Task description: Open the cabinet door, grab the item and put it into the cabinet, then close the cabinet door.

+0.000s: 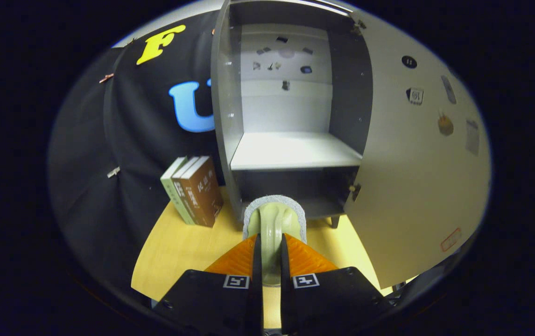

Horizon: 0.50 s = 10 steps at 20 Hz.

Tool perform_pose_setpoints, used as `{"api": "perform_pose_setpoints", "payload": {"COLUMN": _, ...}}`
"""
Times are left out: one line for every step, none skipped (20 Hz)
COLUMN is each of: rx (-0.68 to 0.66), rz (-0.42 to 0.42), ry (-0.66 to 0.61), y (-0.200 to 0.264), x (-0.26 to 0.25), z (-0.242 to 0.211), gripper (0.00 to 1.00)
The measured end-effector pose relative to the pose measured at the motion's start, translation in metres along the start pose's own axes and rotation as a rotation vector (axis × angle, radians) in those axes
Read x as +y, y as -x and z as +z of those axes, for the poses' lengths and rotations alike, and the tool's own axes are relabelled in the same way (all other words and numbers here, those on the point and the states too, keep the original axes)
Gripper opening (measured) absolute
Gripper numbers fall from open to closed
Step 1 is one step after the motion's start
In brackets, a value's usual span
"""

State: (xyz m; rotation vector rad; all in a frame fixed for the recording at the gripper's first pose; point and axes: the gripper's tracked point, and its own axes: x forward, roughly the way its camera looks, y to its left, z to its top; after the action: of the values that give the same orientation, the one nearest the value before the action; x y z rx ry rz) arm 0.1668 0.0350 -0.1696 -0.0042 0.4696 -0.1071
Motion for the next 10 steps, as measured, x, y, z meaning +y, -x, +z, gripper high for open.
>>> {"api": "perform_pose_setpoints", "payload": {"rx": -0.024, "rz": -0.005, "ry": -0.008, "y": 0.001, "x": -0.003, "z": 0.016, "gripper": 0.19}}
{"api": "perform_pose_setpoints", "payload": {"rx": -0.046, "rz": -0.009, "ry": -0.018, "y": 0.0, "x": -0.007, "z": 0.032, "gripper": 0.19}}
{"api": "perform_pose_setpoints", "payload": {"rx": -0.063, "rz": -0.009, "ry": -0.028, "y": -0.003, "x": -0.01, "z": 0.047, "gripper": 0.19}}
{"api": "perform_pose_setpoints", "payload": {"rx": -0.075, "rz": -0.008, "ry": -0.036, "y": -0.007, "x": -0.013, "z": 0.06, "gripper": 0.19}}
{"api": "perform_pose_setpoints", "payload": {"rx": -0.087, "rz": -0.008, "ry": -0.037, "y": -0.013, "x": -0.016, "z": 0.075, "gripper": 0.19}}
{"api": "perform_pose_setpoints", "payload": {"rx": -0.097, "rz": -0.015, "ry": -0.029, "y": -0.019, "x": -0.02, "z": 0.086, "gripper": 0.19}}
{"api": "perform_pose_setpoints", "payload": {"rx": -0.107, "rz": -0.024, "ry": -0.008, "y": -0.025, "x": -0.024, "z": 0.098, "gripper": 0.19}}
{"api": "perform_pose_setpoints", "payload": {"rx": -0.119, "rz": -0.028, "ry": 0.018, "y": -0.031, "x": -0.026, "z": 0.11, "gripper": 0.19}}
{"api": "perform_pose_setpoints", "payload": {"rx": -0.132, "rz": -0.025, "ry": 0.042, "y": -0.039, "x": -0.025, "z": 0.122, "gripper": 0.19}}
{"api": "perform_pose_setpoints", "payload": {"rx": -0.145, "rz": -0.016, "ry": 0.063, "y": -0.047, "x": -0.025, "z": 0.134, "gripper": 0.19}}
